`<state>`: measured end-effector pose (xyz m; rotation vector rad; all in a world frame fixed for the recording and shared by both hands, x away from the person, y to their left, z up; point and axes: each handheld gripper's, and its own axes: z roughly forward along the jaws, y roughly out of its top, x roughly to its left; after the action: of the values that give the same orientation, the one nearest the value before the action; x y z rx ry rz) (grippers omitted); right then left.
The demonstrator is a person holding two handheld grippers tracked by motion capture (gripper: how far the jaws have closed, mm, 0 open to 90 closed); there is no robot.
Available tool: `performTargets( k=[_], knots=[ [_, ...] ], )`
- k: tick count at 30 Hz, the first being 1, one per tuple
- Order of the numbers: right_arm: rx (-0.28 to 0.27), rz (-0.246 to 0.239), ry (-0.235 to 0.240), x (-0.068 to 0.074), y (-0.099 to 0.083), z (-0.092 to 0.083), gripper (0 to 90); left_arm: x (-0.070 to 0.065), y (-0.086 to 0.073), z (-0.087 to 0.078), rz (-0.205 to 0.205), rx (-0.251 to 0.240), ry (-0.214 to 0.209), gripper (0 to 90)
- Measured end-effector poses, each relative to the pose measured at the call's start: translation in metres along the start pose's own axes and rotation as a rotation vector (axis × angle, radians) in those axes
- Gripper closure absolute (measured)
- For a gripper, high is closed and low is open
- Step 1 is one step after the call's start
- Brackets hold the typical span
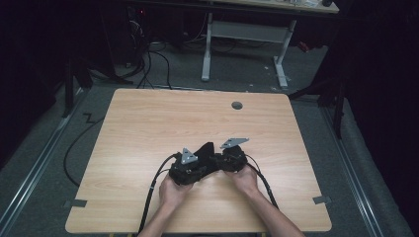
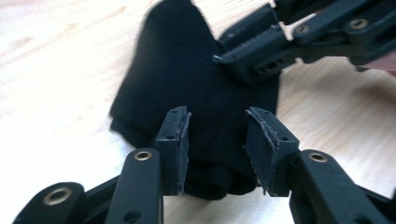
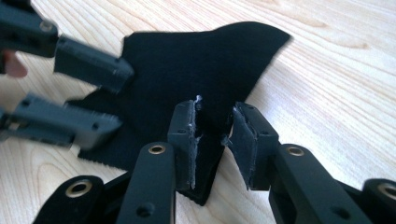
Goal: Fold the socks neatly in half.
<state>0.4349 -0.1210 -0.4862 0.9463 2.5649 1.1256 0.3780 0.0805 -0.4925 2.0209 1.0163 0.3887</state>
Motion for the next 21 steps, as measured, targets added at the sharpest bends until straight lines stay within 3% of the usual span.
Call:
performTargets(
  k=[9, 21],
  knots=[
    [-0.008, 0.025, -0.023, 0.000, -0.002, -0.001, 67.2, 0.018, 0.006, 0.007, -0.039, 0.004, -0.009, 59.7],
    [-0.035, 0.070, -0.073, -0.007, 0.001, 0.003, 64.7, 0.030, 0.019, 0.020, -0.041, 0.012, -0.007, 59.5]
  ],
)
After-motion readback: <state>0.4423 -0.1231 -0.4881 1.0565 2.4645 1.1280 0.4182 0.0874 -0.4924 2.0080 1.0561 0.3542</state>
